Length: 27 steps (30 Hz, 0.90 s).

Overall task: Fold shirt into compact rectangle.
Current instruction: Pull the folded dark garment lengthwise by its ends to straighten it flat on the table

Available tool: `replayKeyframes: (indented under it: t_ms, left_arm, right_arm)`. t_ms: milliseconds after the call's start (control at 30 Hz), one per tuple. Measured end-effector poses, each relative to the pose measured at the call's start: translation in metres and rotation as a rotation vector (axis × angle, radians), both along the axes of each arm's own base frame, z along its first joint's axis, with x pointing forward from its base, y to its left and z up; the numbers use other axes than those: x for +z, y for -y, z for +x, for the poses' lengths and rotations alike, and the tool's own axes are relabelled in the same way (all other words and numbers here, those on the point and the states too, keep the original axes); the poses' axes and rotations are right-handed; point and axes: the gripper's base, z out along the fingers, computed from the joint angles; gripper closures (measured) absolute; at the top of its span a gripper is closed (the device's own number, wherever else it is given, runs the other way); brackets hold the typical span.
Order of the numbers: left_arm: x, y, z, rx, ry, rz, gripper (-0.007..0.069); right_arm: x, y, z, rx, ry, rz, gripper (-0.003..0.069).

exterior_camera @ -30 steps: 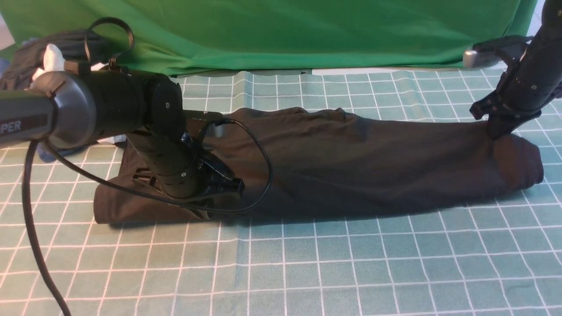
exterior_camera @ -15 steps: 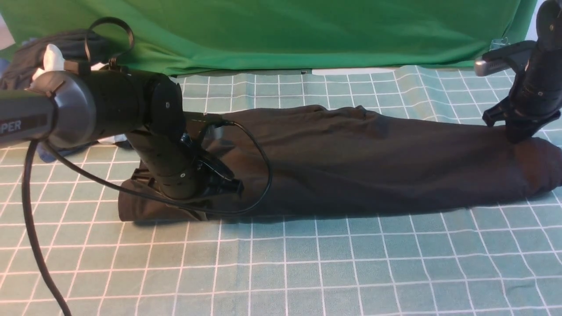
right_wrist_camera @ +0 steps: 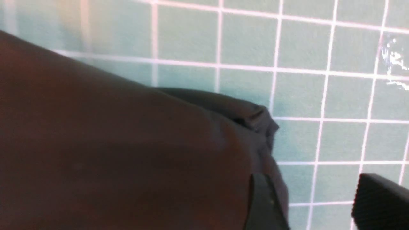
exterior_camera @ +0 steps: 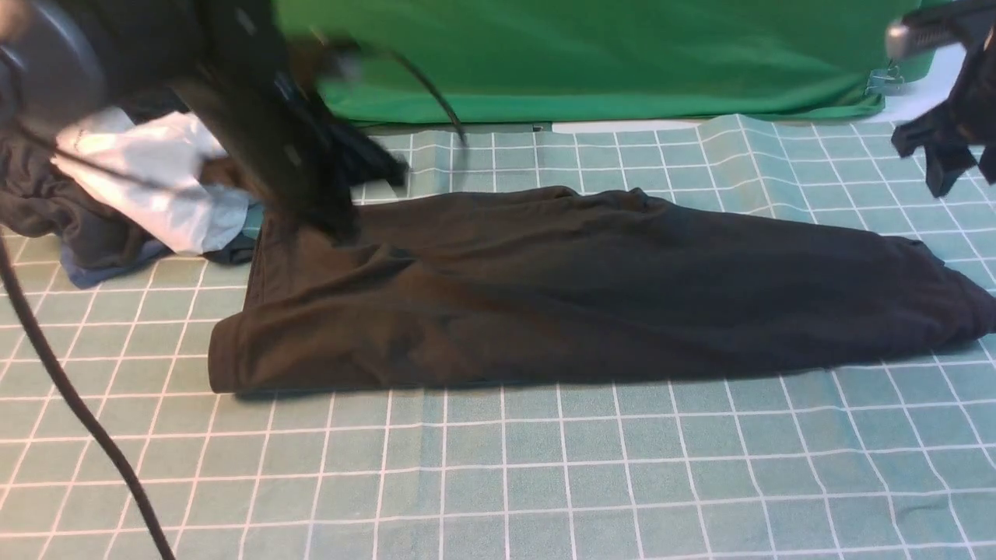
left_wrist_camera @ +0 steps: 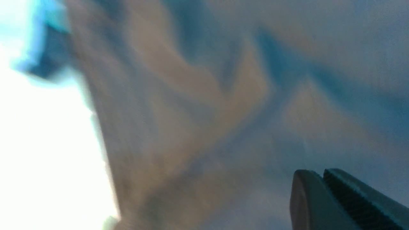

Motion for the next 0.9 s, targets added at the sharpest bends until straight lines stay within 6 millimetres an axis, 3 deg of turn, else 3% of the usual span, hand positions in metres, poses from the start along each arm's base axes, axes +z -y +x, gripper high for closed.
replayKeyframes:
  t_ms: [167,333,533,633,733,900]
  left_arm:
    - [0.007,-0.043,0.025,0.122,0.042,-0.003,0.0615]
    - [-0.032,-0.064,0.045,0.157,-0.031,0.044,0.0584]
    - [-0.071,-0.066,0.062,0.134,-0.048,0.082,0.0437]
    - [-0.089,-0.066,0.074,0.129,0.001,0.079,0.0274]
    - [-0.101,-0.066,0.08,0.126,0.014,0.078,0.019]
    - [-0.119,-0.064,0.085,0.124,0.011,0.067,0.0127]
  right_arm:
    - [0.015,-0.012,-0.006,0.018,0.033,0.045,0.0309]
    - [0.016,-0.019,-0.007,0.036,0.03,0.056,0.0312]
    - [0.016,-0.021,-0.007,0.038,0.026,0.061,0.0312]
    - [0.016,-0.021,-0.007,0.038,0.026,0.061,0.0312]
    - [0.016,-0.021,-0.007,0.038,0.026,0.061,0.0312]
    - [0.016,-0.021,-0.007,0.039,0.033,0.061,0.0312]
